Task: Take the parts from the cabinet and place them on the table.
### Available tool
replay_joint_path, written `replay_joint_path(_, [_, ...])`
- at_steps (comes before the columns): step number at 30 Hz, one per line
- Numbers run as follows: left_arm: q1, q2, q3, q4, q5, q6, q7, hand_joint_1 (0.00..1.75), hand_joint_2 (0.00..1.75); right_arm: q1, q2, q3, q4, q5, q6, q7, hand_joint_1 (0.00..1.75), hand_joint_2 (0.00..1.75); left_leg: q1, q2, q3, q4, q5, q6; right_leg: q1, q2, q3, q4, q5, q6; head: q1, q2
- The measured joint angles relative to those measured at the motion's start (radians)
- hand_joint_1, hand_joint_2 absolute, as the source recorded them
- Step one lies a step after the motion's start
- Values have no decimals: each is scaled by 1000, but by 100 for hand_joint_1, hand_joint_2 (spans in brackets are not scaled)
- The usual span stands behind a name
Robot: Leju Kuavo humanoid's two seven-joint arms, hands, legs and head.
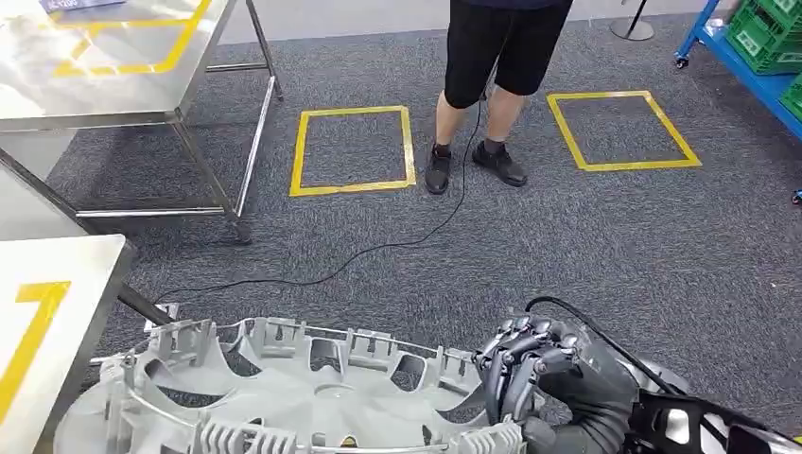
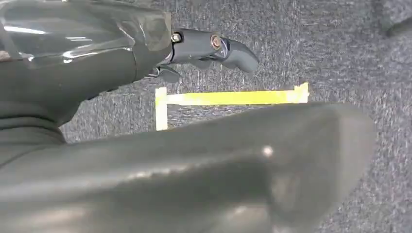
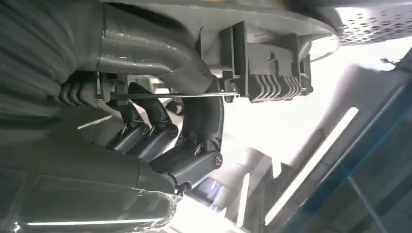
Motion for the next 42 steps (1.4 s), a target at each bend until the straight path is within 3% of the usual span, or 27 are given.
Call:
replay_joint_path(2, [-4, 0, 0, 0, 0, -1, 0, 0, 0, 4, 1, -4, 0, -10, 0, -5, 175, 175, 2, 24, -84, 158, -64, -2, 7, -18, 1, 0, -4, -4, 0, 0])
replay_joint_path(3, [-2, -1, 0, 0, 0, -2, 0, 0, 0, 8, 2, -5, 0, -22, 0, -1, 175, 175, 2, 25, -106, 197, -68, -2, 9, -25, 1, 1, -5, -6, 0, 0])
replay_joint_path(4, [-1, -1, 0, 0, 0, -2, 1, 0, 0, 12, 5, -8, 0, -40, 0, 7, 175, 175, 2, 25, -101, 183, -48, 0, 12, -32, 2, 1, -6, -6, 0, 0])
replay_joint_path(6, [0, 1, 0, 0, 0, -5, 1, 0, 0, 12, 10, -12, 0, -61, 0, 17, 175, 175, -1, 26, -22, 30, 35, 11, 16, -38, 7, 0, -10, -8, 0, 0])
replay_joint_path(7, [0, 2, 0, -2, -1, -8, 0, 0, 0, 12, 13, -14, 0, -61, 0, 17, 175, 175, -7, 32, 32, -67, 74, 23, 16, -39, 11, 0, -12, -7, 0, 0])
replay_joint_path(8, [-1, 5, 0, -4, -3, -10, -2, 0, 0, 13, 15, -16, 0, -61, 0, 17, 175, 175, -17, 46, 53, -107, 68, 31, 17, -40, 11, 0, -14, -5, 2, 0])
replay_joint_path(11, [1, 5, 0, -5, -21, -12, -12, 0, 0, 25, 16, -23, 0, -58, 2, 7, 175, 175, -26, 44, 51, -112, 70, 38, 15, -43, 10, -5, -16, 7, 0, 0])
replay_joint_path(12, [1, 8, 0, -8, -24, -11, -15, 0, 0, 26, 16, -25, 0, -58, 3, 0, 175, 175, -26, 40, 54, -122, 72, 43, 16, -46, 14, -11, -14, 11, -1, 0])
replay_joint_path(13, [0, 7, 0, -9, -27, -11, -18, 0, 0, 28, 14, -28, 0, -58, 3, -5, 175, 175, -10, 38, 80, -149, 85, 47, 15, -40, 8, -3, -20, 14, 0, 0])
replay_joint_path(14, [-1, 5, 0, -9, -34, -11, -19, 0, 0, 30, 14, -30, 1, -57, 3, -6, 175, 175, -13, 34, 88, -159, 89, 52, 15, -24, 0, 21, -30, 15, 3, 0])
replay_joint_path(16, [-8, 5, 0, -9, -37, -11, -21, 0, 0, 34, 14, -35, 2, -57, 3, -14, 175, 175, -12, 29, 91, -160, 89, 54, 14, -8, -74, 164, -89, 7, 5, 0])
replay_joint_path(18, [-10, 4, 0, -9, -38, -11, -21, 0, 0, 39, 13, -37, 3, -50, 5, -15, 175, 175, -12, 21, 91, -160, 87, 55, 9, -5, -158, 306, -127, 14, 5, 0])
replay_joint_path(20, [-10, 4, 0, -9, -36, -11, -21, 0, 0, 43, 12, -37, 7, -43, 8, -12, 175, 175, -9, 10, 94, -159, 84, 50, 0, -5, -150, 260, -89, 39, 4, 0])
replay_joint_path(22, [-10, 3, -1, -9, -35, -12, -21, 0, 0, 43, 11, -38, 8, -41, 9, -11, 175, 175, -2, 0, 100, -150, 75, 38, -12, -5, -61, 68, -5, 69, 5, 0])
replay_joint_path(23, [-10, 4, 0, -10, -35, -12, -21, 0, 0, 43, 10, -40, 8, -40, 9, -11, 175, 175, -3, -4, 96, -140, 68, 28, -18, -6, -32, -1, 16, 71, 6, 0])
replay_joint_path(25, [-9, 5, 0, -10, -35, -12, -21, 0, 0, 43, 10, -41, 10, -40, 10, -11, 175, 175, -7, -6, 92, -131, 59, 16, -6, -4, -27, 3, 19, 37, 6, 0])
replay_joint_path(28, [-7, 5, 0, -12, -34, -14, -20, 0, 0, 40, 9, -41, 10, -34, 13, -11, 175, 175, 3, -7, 91, -127, 55, 7, -7, -10, -25, -1, 22, 17, 7, 0])
replay_joint_path(29, [-7, 4, 0, -15, -32, -17, -20, 0, 0, 39, 9, -41, 10, -33, 13, -11, 175, 175, 3, 7, 77, -104, 40, 3, -6, -15, -22, -1, 21, 12, 6, 0])
replay_joint_path(30, [-8, 4, 0, -18, -31, -21, -19, 0, 0, 39, 9, -40, 10, -32, 14, -11, 175, 175, 3, 15, 52, -47, 5, 0, -3, -20, -20, -1, 19, 7, 2, 0])
replay_joint_path(32, [-7, 5, 0, -19, -26, -24, -15, 0, 0, 38, 9, -40, 10, -33, 14, -11, 175, 175, 3, 19, -33, 122, -71, -3, 3, -34, -20, -1, 17, 0, 2, 0])
replay_joint_path(33, [-6, 5, 0, -20, -24, -26, -14, 0, 0, 37, 9, -39, 10, -33, 14, -10, 175, 175, 3, 19, -70, 190, -90, -2, 6, -42, -21, 0, 15, -2, 1, 0])
replay_joint_path(34, [-6, 5, 0, -21, -23, -27, -14, 0, 0, 37, 9, -37, 11, -34, 16, -10, 175, 175, 3, 19, -82, 206, -85, -1, 9, -50, -20, 0, 14, -3, 2, 0])
replay_joint_path(35, [-5, 5, 0, -22, -23, -29, -14, 0, 0, 34, 9, -35, 12, -34, 19, -10, 175, 175, 3, 21, -68, 167, -53, 4, 13, -60, -18, 0, 13, -5, 1, 0])
replay_joint_path(37, [-4, 5, 0, -28, -20, -29, -14, 0, 0, 26, 9, -31, 13, -35, 19, -10, 175, 175, -4, 44, 16, -2, 31, 18, 18, -76, -13, -1, 10, -8, 2, 0])
replay_joint_path(38, [-5, 6, 0, -34, -19, -29, -14, 0, 0, 20, 9, -28, 13, -36, 19, -10, 175, 175, -16, 91, 69, -95, 62, 33, 19, -85, -9, -1, 8, -6, 2, 0])
replay_joint_path(39, [-8, 7, 0, -37, -18, -29, -13, 0, 0, 17, 9, -26, 13, -37, 19, -10, 175, 175, -23, 109, 73, -112, 52, 34, 26, -93, -8, 0, 5, -1, 3, 0])
replay_joint_path(42, [-4, 8, 0, -45, -17, -31, -13, 0, 0, 12, 9, -21, 19, -39, 18, -12, 175, 175, -31, 78, 69, -118, 55, 41, 19, -121, -4, -6, 3, 9, 0, 0])
